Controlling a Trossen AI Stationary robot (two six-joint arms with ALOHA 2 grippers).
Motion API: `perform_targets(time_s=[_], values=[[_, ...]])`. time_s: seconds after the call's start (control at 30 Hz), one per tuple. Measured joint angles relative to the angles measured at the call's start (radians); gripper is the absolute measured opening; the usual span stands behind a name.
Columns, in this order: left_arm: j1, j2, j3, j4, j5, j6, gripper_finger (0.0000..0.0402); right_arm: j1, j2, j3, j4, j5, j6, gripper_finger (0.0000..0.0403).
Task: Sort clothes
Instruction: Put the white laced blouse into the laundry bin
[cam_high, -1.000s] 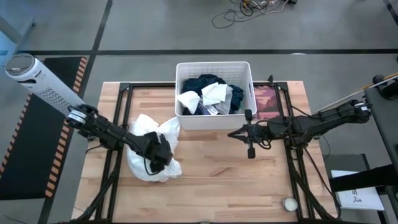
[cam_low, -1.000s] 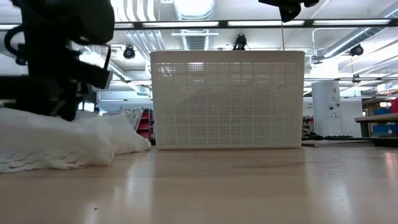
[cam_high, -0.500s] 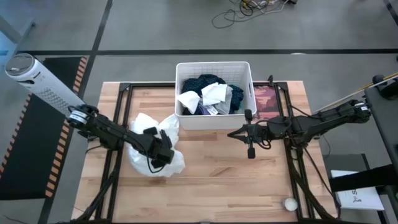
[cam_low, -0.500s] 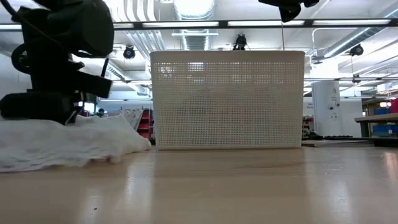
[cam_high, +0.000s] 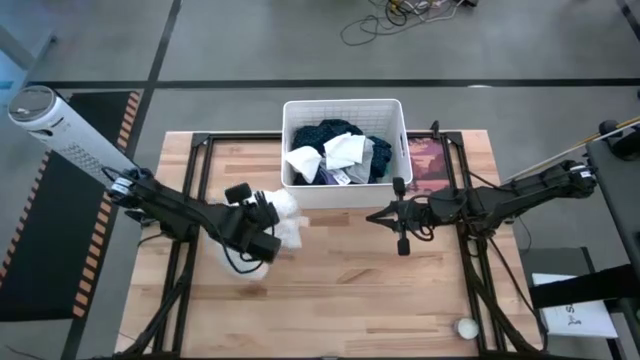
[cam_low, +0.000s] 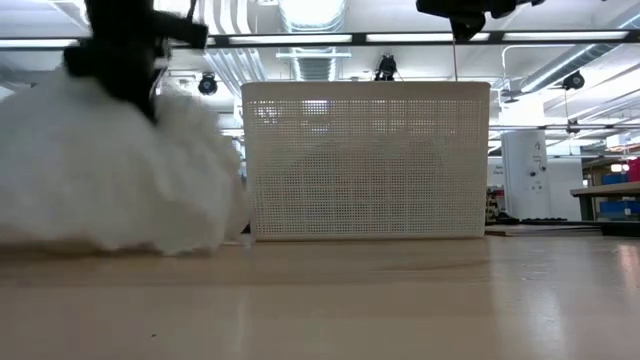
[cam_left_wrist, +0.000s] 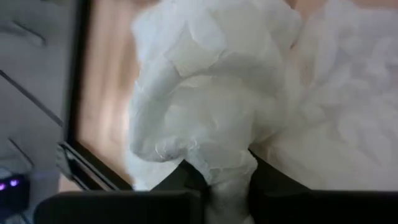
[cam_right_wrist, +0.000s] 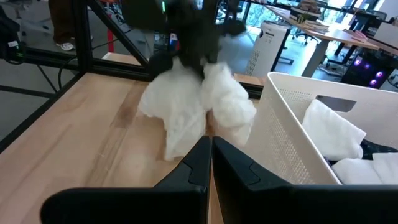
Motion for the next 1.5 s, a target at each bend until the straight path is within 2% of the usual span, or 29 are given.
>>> perform_targets(time_s=[0.3, 0.77, 0.93, 1.17, 1.4, 1.5], values=[[-0.035, -0.001, 0.355, -0.209, -0.154, -0.042, 0.0026, 0.000, 0.000, -0.006, 0.001, 0.000, 0.008, 0.0000], [-0.051, -0.006, 0.763, -0.184, -0.321, 0.104, 0.0026, 0.000, 0.000, -0.006, 0.010, 0.000, 0.003, 0.0000], [-0.048, -0.006, 0.882, -0.064, -0.392, 0.256, 0.0026, 0.000, 0.000, -0.006, 0.010, 0.000, -0.003, 0.0000], [-0.026, -0.007, 1.029, 0.177, -0.425, 0.532, 0.0026, 0.000, 0.000, -0.004, 0.017, 0.000, -0.016, 0.0000], [0.021, -0.007, 1.082, 0.440, -0.421, 0.800, 0.0026, 0.000, 0.000, -0.001, 0.047, 0.000, -0.038, 0.0000], [0.045, -0.007, 1.087, 0.575, -0.381, 0.900, 0.0026, 0.000, 0.000, -0.001, 0.057, 0.000, -0.039, 0.0000]])
